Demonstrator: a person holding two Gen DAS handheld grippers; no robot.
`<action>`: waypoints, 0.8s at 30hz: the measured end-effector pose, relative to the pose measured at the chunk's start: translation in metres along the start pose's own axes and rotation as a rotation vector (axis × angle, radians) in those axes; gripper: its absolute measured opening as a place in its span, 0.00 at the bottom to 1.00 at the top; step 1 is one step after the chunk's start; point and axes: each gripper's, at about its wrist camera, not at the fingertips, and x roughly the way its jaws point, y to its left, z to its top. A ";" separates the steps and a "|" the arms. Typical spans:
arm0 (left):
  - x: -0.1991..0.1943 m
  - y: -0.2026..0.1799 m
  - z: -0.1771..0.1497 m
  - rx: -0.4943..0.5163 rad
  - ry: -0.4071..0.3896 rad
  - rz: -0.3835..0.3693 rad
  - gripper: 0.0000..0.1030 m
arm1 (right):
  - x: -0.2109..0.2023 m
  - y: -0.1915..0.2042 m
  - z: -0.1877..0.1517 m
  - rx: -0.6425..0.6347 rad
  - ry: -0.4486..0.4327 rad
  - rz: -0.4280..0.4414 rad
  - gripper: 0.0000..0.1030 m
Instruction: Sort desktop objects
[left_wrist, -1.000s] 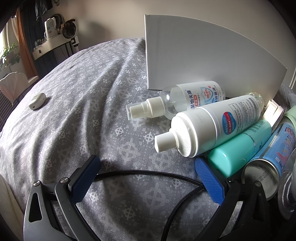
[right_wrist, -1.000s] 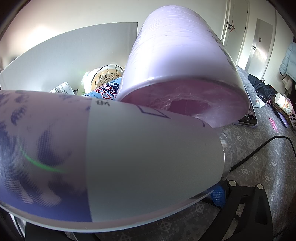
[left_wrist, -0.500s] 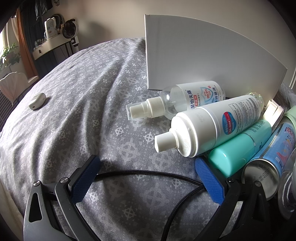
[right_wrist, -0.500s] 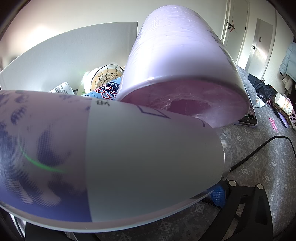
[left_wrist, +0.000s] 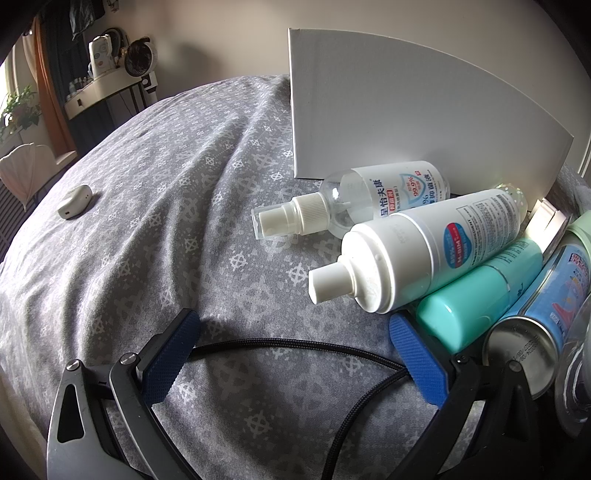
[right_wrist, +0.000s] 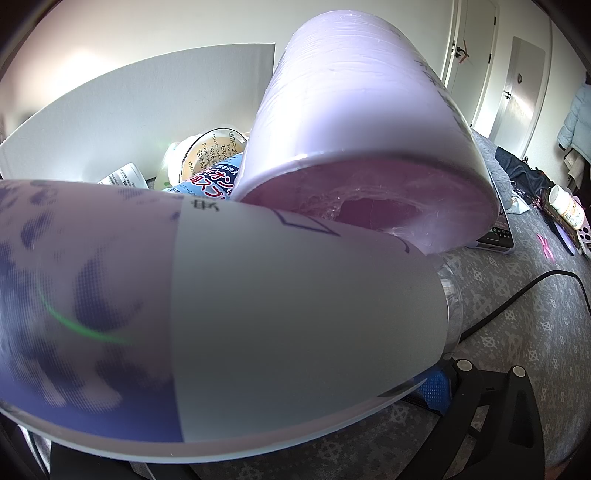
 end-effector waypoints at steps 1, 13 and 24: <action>0.000 0.000 0.000 0.000 0.000 0.000 1.00 | 0.000 0.000 0.000 0.000 0.000 0.000 1.00; 0.000 0.000 0.000 0.000 0.000 0.000 1.00 | 0.002 0.000 0.002 -0.001 0.000 -0.002 1.00; -0.005 0.013 0.007 0.070 0.094 -0.132 1.00 | -0.003 -0.007 0.003 -0.028 0.007 0.065 1.00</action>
